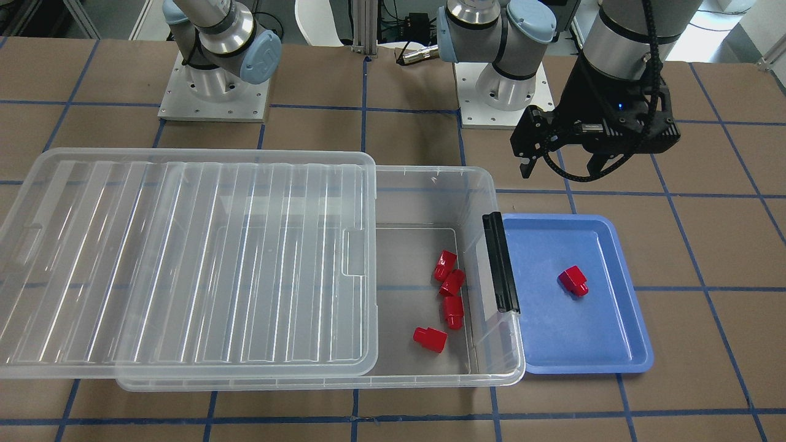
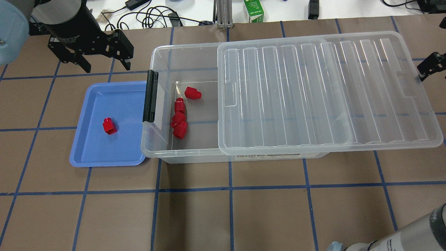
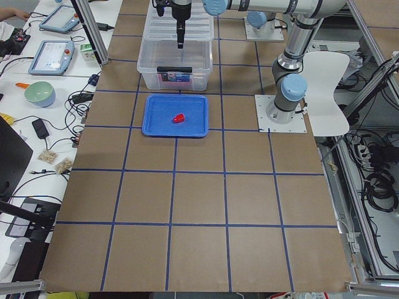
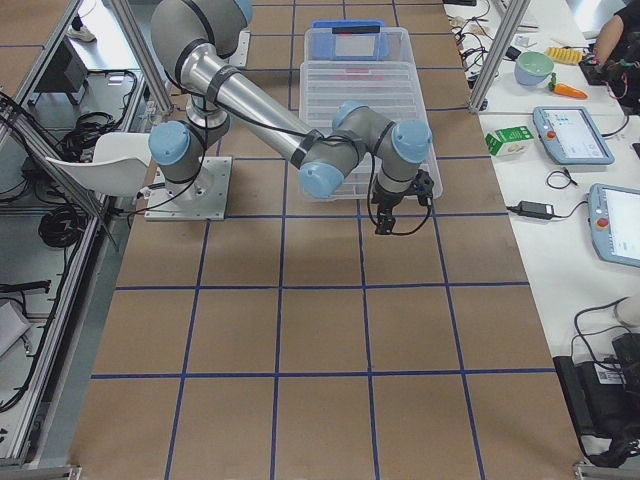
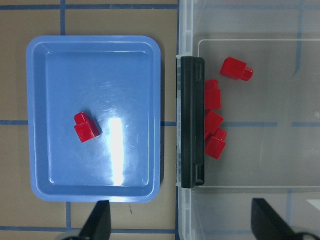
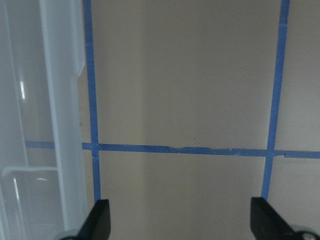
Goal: Place red block in blue tray from box
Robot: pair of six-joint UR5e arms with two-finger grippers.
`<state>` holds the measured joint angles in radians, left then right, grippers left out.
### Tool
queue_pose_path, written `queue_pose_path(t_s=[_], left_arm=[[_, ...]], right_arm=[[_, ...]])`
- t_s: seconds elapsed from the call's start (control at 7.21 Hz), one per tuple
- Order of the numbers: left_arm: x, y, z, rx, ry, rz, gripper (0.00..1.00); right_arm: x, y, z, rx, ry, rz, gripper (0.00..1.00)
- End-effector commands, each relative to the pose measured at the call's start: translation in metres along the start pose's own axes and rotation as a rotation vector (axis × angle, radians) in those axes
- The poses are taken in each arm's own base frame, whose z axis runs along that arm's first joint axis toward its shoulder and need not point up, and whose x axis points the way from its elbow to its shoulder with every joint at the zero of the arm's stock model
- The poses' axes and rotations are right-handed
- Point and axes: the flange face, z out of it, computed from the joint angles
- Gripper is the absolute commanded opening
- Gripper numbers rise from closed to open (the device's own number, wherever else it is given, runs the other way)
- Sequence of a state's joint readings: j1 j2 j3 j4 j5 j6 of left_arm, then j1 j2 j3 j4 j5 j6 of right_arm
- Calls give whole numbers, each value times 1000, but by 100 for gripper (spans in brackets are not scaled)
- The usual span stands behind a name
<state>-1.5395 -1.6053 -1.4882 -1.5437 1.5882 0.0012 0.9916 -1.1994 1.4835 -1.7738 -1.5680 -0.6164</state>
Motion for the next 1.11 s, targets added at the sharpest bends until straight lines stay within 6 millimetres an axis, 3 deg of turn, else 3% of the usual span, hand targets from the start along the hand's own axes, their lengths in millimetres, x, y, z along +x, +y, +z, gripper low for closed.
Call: queue_pose_path(t_s=[0.0, 0.28, 0.42, 0.69, 0.97], left_arm=[[-1, 0, -2, 5, -1, -1, 100], [0, 0, -2, 5, 0, -4, 100], [-1, 1, -2, 6, -1, -4, 100], [0, 0, -2, 5, 0, -4, 100], [0, 1, -2, 6, 2, -7, 100]], right_arm=[[-31, -6, -4, -6, 0, -7, 100], [-54, -3, 7, -26, -11, -4, 100], [-60, -4, 6, -24, -10, -10, 100], [-103, -12, 0, -17, 4, 7, 100], [-122, -17, -1, -14, 7, 15, 100]])
